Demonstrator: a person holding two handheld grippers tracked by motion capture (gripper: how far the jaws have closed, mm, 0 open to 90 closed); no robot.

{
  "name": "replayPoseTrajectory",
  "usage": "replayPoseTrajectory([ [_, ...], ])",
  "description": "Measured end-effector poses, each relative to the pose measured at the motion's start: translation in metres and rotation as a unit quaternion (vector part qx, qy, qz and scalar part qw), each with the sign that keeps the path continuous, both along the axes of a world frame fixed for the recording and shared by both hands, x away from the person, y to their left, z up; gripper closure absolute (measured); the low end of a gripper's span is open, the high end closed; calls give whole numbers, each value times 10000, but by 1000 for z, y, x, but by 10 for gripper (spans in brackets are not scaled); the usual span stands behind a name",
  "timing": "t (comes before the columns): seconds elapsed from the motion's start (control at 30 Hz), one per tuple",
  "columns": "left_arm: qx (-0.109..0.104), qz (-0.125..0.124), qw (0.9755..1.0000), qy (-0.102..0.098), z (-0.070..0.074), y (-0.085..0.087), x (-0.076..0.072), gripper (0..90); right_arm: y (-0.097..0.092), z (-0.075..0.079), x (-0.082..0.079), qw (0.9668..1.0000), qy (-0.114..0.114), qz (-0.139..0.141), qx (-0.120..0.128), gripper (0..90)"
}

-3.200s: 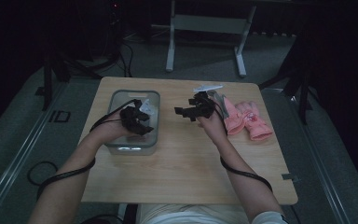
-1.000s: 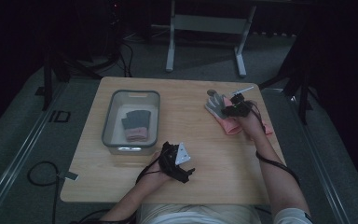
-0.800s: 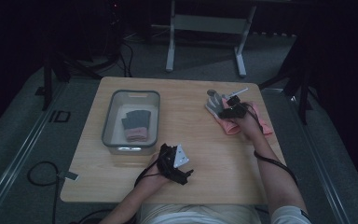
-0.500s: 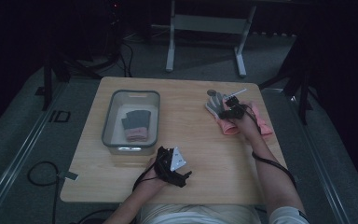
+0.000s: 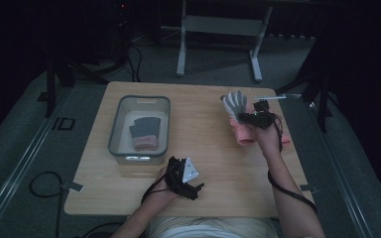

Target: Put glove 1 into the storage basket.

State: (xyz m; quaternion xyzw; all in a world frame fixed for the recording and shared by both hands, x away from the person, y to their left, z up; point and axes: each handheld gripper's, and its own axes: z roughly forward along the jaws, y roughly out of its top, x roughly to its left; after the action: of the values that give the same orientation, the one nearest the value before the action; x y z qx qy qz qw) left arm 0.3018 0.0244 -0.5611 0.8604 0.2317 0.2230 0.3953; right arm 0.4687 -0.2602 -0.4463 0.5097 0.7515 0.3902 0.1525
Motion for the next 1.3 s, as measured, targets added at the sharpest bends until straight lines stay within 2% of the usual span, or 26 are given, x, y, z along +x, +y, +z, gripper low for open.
replayPoseTrajectory([
  [0.03,19,-7,10000,43,0,0,0,17,1,6,-10,9999,-95,-96,16,865],
  [0.1,102,-17,9999,99,-2,-1,1,17,1,12,-23,9997,-137,-178,111,865],
  [0.17,138,-89,9998,144,-2,-2,1,17,1,17,-37,9987,-190,-283,387,865],
  [0.2,146,-95,9998,105,-2,-2,1,17,3,17,-43,9982,-224,-339,446,865],
  [0.23,146,-95,9998,105,-2,-2,1,17,3,17,-43,9982,-224,-339,446,865],
  [0.3,144,-91,9998,108,-1,-2,2,17,13,13,-57,9985,-231,-348,358,865],
  [0.43,122,-70,9998,155,-2,-1,2,17,24,1,-66,9983,-187,-487,249,865],
  [0.63,229,-152,9995,137,-3,-2,1,17,35,-18,-65,9973,-89,-711,167,865],
  [0.77,207,-144,9996,133,-3,-3,0,17,45,-35,-58,9965,64,-828,76,866],
  [0.83,187,-170,9996,128,-3,-3,0,17,46,-38,-56,9963,95,-847,61,865],
  [0.97,177,-121,9998,59,-4,-2,0,16,58,-56,-48,9960,297,-843,-10,863],
  [1.07,111,-129,9998,114,-3,-1,1,16,66,-67,-44,9958,452,-796,-83,859],
  [1.2,130,-150,9997,144,-4,-1,0,16,74,-82,-40,9949,646,-760,-147,838],
  [1.3,138,-176,9996,150,-4,-1,0,17,76,-85,-39,9945,666,-784,-179,818],
])
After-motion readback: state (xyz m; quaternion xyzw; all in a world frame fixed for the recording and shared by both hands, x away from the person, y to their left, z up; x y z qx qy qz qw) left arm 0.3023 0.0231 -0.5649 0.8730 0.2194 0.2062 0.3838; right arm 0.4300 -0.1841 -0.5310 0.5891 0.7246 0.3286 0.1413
